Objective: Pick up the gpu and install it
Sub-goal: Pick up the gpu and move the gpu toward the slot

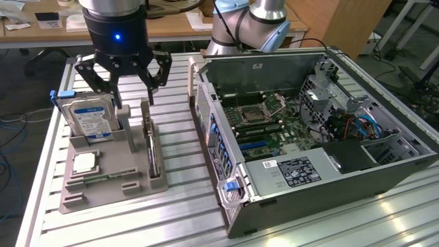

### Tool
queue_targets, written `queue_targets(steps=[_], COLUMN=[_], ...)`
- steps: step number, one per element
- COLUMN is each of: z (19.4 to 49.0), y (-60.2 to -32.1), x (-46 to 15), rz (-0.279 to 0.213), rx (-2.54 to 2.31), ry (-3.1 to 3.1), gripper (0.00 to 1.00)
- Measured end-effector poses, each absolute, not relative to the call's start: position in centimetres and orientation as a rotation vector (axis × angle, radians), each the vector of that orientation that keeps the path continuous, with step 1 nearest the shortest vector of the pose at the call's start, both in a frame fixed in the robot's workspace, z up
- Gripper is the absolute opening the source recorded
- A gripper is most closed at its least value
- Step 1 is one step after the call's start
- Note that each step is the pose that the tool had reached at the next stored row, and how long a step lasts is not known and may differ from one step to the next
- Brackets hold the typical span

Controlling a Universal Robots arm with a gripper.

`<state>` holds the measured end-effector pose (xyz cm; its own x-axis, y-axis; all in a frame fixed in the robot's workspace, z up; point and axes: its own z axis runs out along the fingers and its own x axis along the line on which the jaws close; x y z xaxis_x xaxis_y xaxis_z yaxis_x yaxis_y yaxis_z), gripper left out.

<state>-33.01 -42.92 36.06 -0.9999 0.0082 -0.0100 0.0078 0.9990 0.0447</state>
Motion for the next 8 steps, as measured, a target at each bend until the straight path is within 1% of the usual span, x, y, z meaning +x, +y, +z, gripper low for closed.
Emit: queue_targets(steps=[8], z=[34.8], y=[-43.0], x=[-32.4], rz=[0.07], rx=[0.013], ry=[3.131], gripper=[0.6])
